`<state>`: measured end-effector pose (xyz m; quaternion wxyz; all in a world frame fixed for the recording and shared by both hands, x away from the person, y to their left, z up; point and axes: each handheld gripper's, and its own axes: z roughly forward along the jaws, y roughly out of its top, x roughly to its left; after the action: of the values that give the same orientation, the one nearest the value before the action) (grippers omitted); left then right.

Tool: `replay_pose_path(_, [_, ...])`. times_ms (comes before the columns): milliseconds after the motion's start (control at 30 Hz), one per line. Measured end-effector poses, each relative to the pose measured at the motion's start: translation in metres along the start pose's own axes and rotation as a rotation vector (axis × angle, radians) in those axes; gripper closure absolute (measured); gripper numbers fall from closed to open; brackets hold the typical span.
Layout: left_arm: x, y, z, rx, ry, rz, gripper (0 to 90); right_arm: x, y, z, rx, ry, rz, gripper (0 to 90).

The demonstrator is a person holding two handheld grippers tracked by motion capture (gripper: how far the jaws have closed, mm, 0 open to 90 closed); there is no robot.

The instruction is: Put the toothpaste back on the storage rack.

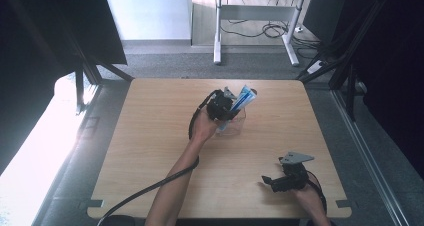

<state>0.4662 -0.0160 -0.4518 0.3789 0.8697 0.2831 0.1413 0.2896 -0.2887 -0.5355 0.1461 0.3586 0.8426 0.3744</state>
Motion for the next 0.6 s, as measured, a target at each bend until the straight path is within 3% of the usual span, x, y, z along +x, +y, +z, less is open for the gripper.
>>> replay_pose_path(133, [0.002,0.000,-0.003,-0.019,-0.013,-0.035,52.7,0.000,0.000,0.000,-0.001,0.000,0.001,0.0])
replay_pose_path(233, [0.002,-0.001,-0.005,-0.043,-0.043,-0.025,41.0,0.000,0.000,0.000,0.000,0.000,-0.003,0.0])
replay_pose_path(467, [-0.004,0.000,-0.012,-0.045,-0.031,0.002,21.7,0.001,0.000,0.000,0.001,-0.004,-0.001,0.0])
replay_pose_path(600, [-0.006,0.001,-0.018,-0.033,-0.036,-0.013,14.0,0.002,0.000,0.000,0.001,-0.002,0.000,0.0])
